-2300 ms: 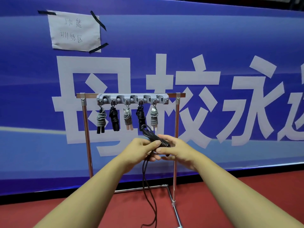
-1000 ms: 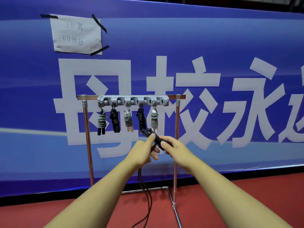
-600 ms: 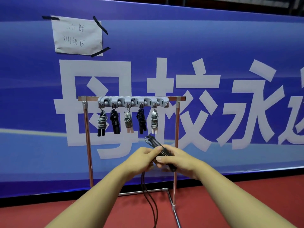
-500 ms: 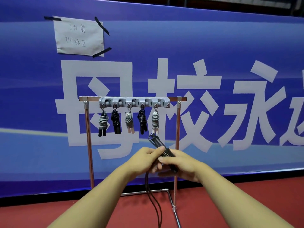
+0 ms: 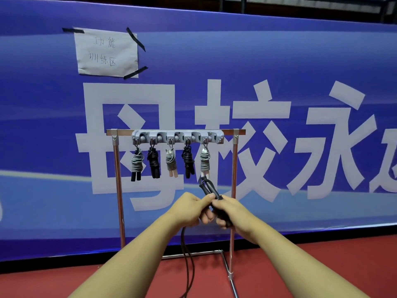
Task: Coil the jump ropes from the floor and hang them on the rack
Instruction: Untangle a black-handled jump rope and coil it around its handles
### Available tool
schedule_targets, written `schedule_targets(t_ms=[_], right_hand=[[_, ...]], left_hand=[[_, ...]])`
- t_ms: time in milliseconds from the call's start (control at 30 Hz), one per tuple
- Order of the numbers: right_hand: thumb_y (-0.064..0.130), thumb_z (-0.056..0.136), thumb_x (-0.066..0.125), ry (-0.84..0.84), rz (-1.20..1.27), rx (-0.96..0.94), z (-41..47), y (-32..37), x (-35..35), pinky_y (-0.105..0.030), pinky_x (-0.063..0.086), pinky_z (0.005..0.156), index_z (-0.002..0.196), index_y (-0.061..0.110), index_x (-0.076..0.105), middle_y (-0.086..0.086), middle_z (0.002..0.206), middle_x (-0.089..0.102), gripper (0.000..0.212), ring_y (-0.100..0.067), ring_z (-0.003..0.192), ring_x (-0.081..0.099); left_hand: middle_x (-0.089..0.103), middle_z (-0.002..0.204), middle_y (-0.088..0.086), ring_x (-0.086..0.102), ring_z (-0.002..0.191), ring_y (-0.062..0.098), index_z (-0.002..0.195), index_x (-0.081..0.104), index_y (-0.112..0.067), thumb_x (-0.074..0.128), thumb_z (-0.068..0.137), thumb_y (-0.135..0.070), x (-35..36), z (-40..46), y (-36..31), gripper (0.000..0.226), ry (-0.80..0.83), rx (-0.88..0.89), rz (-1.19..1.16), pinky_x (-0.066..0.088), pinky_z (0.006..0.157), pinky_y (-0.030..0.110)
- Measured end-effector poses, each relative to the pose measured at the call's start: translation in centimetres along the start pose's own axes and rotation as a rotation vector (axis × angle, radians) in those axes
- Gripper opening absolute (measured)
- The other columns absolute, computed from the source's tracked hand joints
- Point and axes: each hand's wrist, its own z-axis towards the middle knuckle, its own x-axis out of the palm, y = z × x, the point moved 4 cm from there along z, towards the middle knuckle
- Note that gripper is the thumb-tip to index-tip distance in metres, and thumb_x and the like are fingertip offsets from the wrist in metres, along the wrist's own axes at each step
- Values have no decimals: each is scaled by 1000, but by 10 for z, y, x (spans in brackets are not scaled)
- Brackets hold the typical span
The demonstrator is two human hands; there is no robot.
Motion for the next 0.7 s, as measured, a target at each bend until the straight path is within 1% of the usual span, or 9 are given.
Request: schedule_targets(t_ms=[33,100,200,300,333,433,533,633,700], right_hand=[[31,104,41,-14,60,33,1,0,0,-24,34,53,91,15,55,-5,76,62,26,-13,54,42],[30,108,27,-83,75,84,3,1,-4,-23,33,50,88,13,56,-8,71,62,40,-13,50,41],[31,107,21,-133,-86,90,5,2,-9,-27,33,54,88,14,55,-7,65,59,43,-15,52,40],[40,101,25,-141,-213,33,4,4,-10,-29,36,59,88,16,56,-2,68,61,41,-13,59,45],[42,102,27,-148,-228,10,4,5,-11,-30,38,60,88,16,58,0,70,63,42,-13,62,47],[34,111,28,-134,-242,-34,4,7,-9,-30,42,65,92,17,61,3,78,68,42,-16,72,52],[32,112,32,-96,-304,-42,2,8,-7,-28,46,74,95,21,62,5,89,71,37,-13,81,58],[30,110,43,-86,-255,-58,3,8,-7,-26,51,82,110,22,68,0,98,76,27,-21,92,67],[27,108,51,-80,-223,-75,3,9,-7,-22,53,77,119,23,68,-1,99,75,21,-18,87,67]], left_hand=[[63,57,1,41,43,13,68,75,-12,51,100,-58,0,1,-1,61,7,-1,13,37,46,17],[61,54,0,41,42,13,66,73,-12,49,100,-59,0,1,-3,63,11,1,43,37,46,17],[58,48,0,42,40,12,61,68,-11,47,102,-56,2,2,-5,65,1,23,71,38,45,16],[59,48,2,44,41,13,61,68,-10,48,103,-54,3,3,-5,64,2,23,11,39,45,18],[60,50,2,46,41,13,62,69,-10,49,103,-54,2,4,-4,63,4,15,-12,40,46,19],[65,54,2,51,44,13,66,70,-10,49,102,-56,-3,4,0,63,13,-22,-31,42,49,20],[61,50,-1,52,43,12,69,69,-7,50,100,-59,-6,3,7,64,3,-65,-21,43,48,18],[53,44,-4,57,45,14,72,67,-3,52,99,-59,-9,3,12,64,-26,-83,-40,48,50,18],[48,47,-2,58,49,17,72,66,-6,52,100,-57,-9,4,17,60,-18,-70,-98,51,56,23]])
